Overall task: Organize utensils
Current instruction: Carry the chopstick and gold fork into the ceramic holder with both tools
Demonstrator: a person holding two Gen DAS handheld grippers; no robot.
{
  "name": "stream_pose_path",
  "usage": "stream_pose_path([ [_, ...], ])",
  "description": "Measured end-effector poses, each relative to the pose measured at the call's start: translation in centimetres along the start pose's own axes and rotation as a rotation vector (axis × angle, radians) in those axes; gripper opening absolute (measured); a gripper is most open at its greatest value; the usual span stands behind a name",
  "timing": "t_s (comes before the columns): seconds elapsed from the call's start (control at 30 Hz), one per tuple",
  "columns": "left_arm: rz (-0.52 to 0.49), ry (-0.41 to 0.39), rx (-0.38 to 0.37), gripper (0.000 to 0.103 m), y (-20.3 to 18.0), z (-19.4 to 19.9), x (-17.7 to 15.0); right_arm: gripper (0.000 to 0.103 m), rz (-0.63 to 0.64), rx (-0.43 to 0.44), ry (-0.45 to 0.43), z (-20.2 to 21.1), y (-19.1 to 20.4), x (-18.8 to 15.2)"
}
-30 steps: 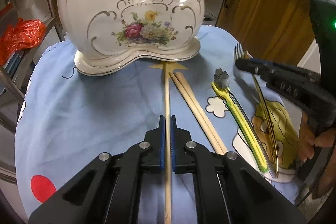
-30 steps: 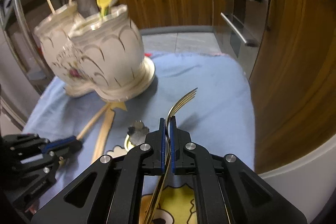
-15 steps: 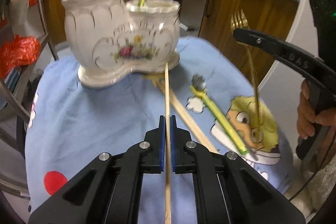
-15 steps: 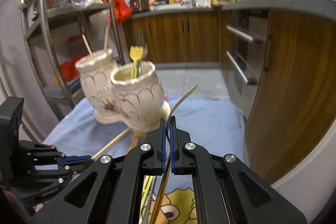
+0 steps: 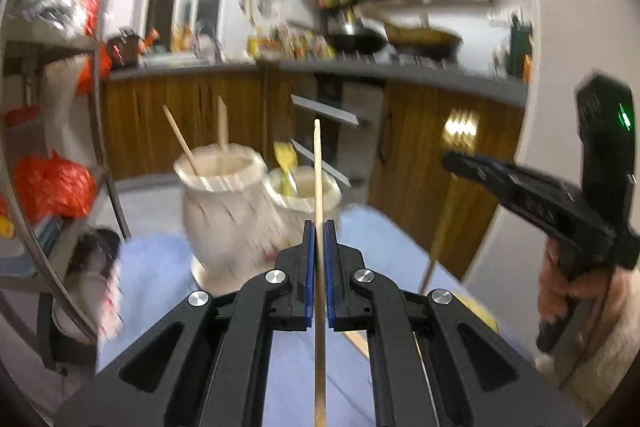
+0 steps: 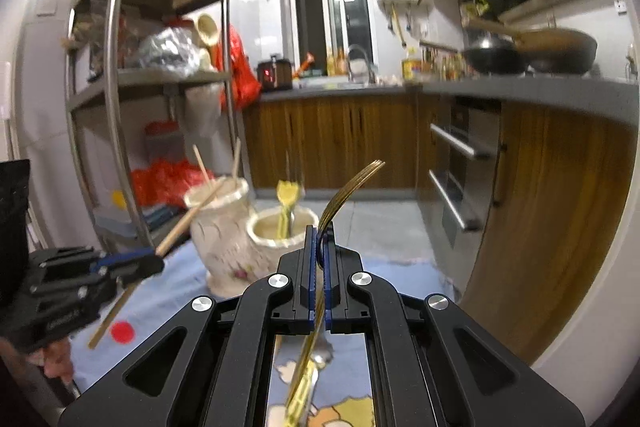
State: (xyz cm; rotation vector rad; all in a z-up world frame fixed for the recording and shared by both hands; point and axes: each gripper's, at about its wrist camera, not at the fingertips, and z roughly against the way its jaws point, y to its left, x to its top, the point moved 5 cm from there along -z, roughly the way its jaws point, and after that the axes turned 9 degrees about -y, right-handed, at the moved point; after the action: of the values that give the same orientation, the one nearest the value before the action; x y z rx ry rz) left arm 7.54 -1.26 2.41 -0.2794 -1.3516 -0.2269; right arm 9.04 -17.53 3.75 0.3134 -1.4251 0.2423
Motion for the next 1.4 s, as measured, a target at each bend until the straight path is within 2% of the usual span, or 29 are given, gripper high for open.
stream_pose_path([
  [0.13, 0.061, -0.095, 0.026, 0.004, 2.9, -0.4, 3.2, 0.004, 0.006, 0.008, -0.042, -1.0, 0.7, 2.3],
  [0.3, 0.138, -0.138, 0.039, 0.004, 6.0, -2.8, 5.5, 0.004, -0.019, 0.032, -0.06, -2.9, 0.6, 3.9],
  [0.43, 0.171, -0.164, 0.047, 0.004, 7.9, -4.9, 7.0, 0.004, -0.089, 0.056, -0.081, -4.6, -0.2, 5.6],
  [0.7, 0.097, -0.228, 0.089, 0.004, 7.8, -9.3, 8.9, 0.004, -0.182, 0.039, -0.186, -6.8, -2.2, 8.5],
  [0.87, 0.073, -0.241, 0.117, 0.004, 7.8, -11.9, 8.7, 0.004, -0.202, -0.002, -0.235, -8.1, -2.9, 8.1],
  [0.97, 0.031, -0.256, 0.142, 0.004, 7.4, -12.9, 7.8, 0.004, -0.193, -0.013, -0.216, -9.5, -3.1, 6.7],
  [1.17, -0.056, -0.282, 0.186, 0.004, 6.7, -13.1, 6.4, 0.004, -0.164, -0.019, -0.115, -12.3, -2.8, 3.3],
  [1.4, -0.022, -0.269, 0.167, 0.004, 7.1, -11.1, 5.0, 0.004, -0.135, 0.003, -0.049, -12.9, -2.2, 1.4],
])
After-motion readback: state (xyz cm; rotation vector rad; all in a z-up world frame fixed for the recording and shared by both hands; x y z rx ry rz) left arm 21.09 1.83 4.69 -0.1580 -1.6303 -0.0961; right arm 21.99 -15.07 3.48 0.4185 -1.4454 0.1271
